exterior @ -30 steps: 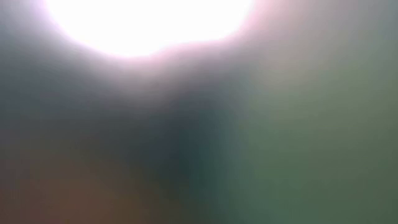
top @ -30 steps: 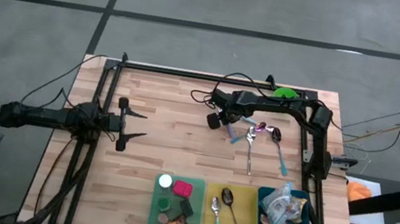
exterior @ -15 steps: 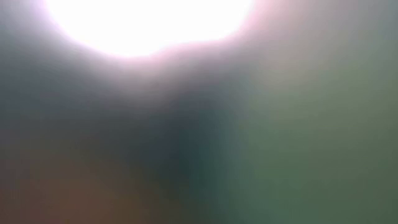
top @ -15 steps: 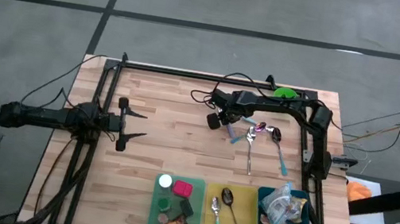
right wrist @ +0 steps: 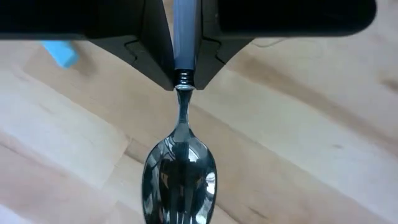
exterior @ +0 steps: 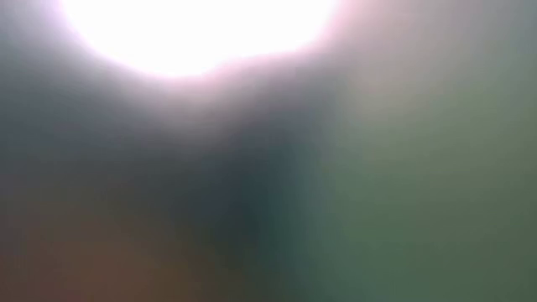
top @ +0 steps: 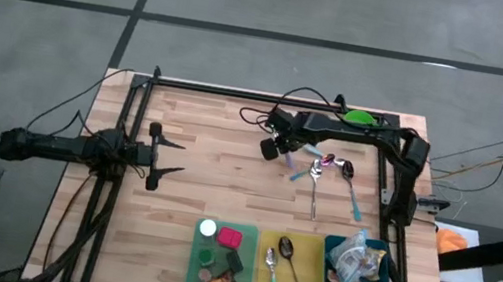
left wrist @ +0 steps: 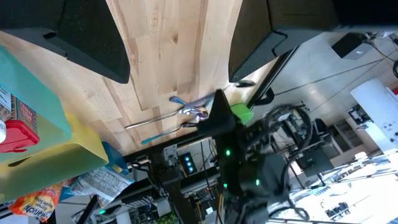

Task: Pick & Place Food Item
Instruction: Put the violet spoon into the yellow bin, then put the silver spoon into the yellow bin

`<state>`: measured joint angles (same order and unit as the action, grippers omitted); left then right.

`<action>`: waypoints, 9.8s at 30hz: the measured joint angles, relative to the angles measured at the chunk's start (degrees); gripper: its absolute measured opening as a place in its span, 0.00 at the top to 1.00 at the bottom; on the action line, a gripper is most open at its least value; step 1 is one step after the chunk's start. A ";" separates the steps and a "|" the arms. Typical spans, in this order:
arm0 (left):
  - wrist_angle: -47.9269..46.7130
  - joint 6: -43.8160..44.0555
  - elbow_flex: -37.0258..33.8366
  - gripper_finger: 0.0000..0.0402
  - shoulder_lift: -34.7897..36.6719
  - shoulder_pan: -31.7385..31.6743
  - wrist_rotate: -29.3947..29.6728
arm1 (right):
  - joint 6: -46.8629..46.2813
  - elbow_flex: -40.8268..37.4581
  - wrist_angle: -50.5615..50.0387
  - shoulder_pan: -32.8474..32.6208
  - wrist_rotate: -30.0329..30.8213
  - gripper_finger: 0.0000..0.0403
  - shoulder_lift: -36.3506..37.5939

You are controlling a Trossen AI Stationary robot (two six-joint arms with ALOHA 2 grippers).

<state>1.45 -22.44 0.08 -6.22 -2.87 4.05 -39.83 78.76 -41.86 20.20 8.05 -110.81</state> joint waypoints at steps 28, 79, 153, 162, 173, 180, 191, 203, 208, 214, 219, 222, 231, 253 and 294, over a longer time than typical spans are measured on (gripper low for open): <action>0.00 0.00 0.00 0.31 0.00 0.01 0.00 | -5.36 -0.09 -2.11 -34.63 1.57 0.90 22.74; 0.00 -0.02 0.00 0.31 0.07 0.01 0.00 | -63.30 -6.32 -1.31 -59.56 0.44 0.90 1.52; -0.02 0.00 0.00 0.31 -0.79 0.00 -0.01 | 0.89 -8.47 -4.21 -21.88 22.15 0.62 23.96; -0.01 -0.01 0.00 0.31 -0.79 0.01 0.00 | 3.54 -8.50 -4.20 -17.83 21.92 0.62 23.72; -0.01 0.00 0.00 0.31 -0.79 0.01 0.00 | -1.07 -8.50 -5.96 -17.90 21.31 0.62 23.72; 0.00 -0.01 0.00 0.31 -0.79 0.01 -0.01 | -11.91 -8.44 -14.90 -17.42 14.13 0.62 23.72; -0.01 -0.01 0.00 0.31 -0.79 0.01 0.00 | -26.56 -12.42 -19.60 -17.43 13.02 0.62 23.72; 0.00 -0.01 0.00 0.31 -0.79 0.01 -0.01 | -30.39 -28.10 -3.41 -16.84 8.37 0.62 23.70; 0.00 -0.01 0.00 0.31 -0.79 0.01 -0.01 | -30.90 -32.58 3.13 -16.31 7.86 0.62 23.70; 0.00 0.00 0.00 0.31 -0.79 0.01 -0.01 | -31.81 -35.26 6.93 -16.17 6.80 0.62 23.70; -0.02 -0.02 0.00 0.31 -0.79 0.01 0.00 | -33.15 -35.68 7.16 -16.17 6.78 0.62 23.70; -0.01 0.00 0.00 0.31 -0.78 0.01 -0.02 | -34.20 -36.27 7.60 -16.17 6.72 0.62 23.56; 0.00 -0.02 0.00 0.31 -0.76 0.01 0.00 | -34.64 -36.60 9.08 -16.19 7.08 0.62 19.22; -0.02 -0.01 0.00 0.31 -0.76 0.00 -0.01 | -31.82 -36.04 7.71 -16.17 7.17 0.96 19.31; -0.02 -0.02 0.00 0.31 -0.79 0.00 0.00 | -16.05 -16.25 -3.42 -19.27 8.56 0.94 21.44</action>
<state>1.44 -22.46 0.08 -7.01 -2.87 4.05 -55.89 62.51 -45.28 0.93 16.61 -89.37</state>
